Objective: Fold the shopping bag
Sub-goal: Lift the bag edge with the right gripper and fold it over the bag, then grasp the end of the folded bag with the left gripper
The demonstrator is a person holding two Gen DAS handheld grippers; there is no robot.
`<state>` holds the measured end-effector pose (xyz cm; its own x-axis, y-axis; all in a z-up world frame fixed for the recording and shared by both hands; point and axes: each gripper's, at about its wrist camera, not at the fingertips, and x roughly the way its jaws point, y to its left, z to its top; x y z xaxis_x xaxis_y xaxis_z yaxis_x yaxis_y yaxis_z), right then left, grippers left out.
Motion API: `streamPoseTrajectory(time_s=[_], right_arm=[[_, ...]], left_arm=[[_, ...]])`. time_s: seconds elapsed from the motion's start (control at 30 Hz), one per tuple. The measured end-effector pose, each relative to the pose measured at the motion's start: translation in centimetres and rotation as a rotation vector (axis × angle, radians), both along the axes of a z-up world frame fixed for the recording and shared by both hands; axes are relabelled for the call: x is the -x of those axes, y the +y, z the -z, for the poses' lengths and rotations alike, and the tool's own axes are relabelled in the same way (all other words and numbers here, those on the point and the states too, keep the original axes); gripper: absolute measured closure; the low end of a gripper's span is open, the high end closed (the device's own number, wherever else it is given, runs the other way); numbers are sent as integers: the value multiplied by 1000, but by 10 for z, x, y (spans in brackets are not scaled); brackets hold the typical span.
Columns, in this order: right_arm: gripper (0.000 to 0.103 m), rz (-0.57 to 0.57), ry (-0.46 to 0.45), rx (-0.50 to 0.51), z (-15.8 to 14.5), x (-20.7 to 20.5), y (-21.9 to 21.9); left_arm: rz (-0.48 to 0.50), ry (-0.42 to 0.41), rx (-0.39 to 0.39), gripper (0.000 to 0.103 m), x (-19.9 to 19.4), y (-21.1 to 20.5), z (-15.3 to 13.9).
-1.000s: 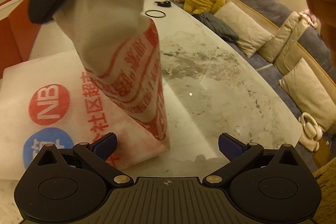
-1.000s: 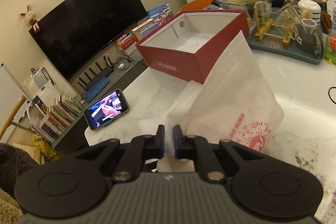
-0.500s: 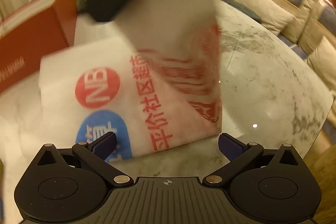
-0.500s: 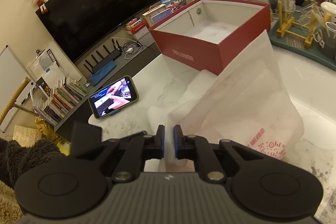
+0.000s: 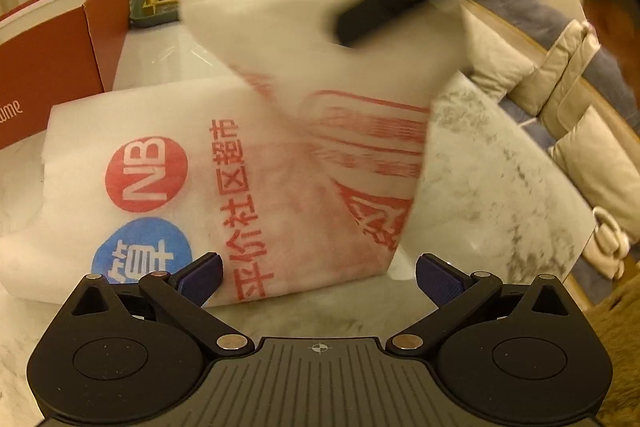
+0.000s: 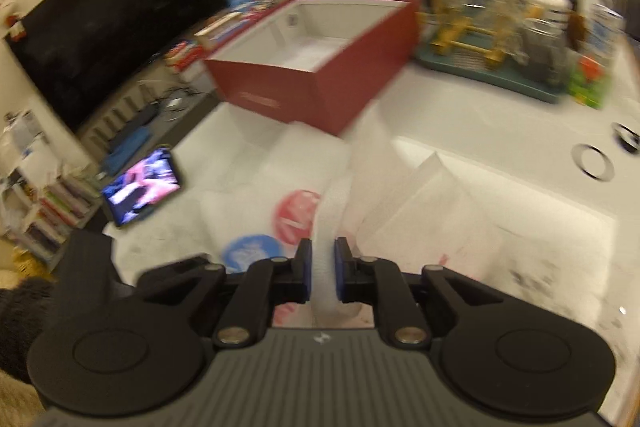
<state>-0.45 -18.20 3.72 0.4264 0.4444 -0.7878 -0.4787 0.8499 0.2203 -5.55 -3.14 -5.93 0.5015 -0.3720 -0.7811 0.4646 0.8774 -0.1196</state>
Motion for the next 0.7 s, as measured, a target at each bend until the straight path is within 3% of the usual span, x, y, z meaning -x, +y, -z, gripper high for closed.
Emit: streamPoseTrajectory(time_s=[0.1,0.3,0.43,0.57,0.7], right_arm=[[81,109,6,55,9,8,-35],[81,285,89,249,42,26,-85],[81,310,54,311,52,45,-107],[79,346,14,218,44,55,-124],[55,309,-71,136,30,55,-120]], left_arm=[[-47,-32,-34,0,-3,-2,-6],[-147,-113,-43,0,-10,7,-28],[-150,-73,-77,0,-20,-1,-7],[-123,-32,-108,0,-26,-22,12],[-3,-51,-122,0,-15,-58,11]])
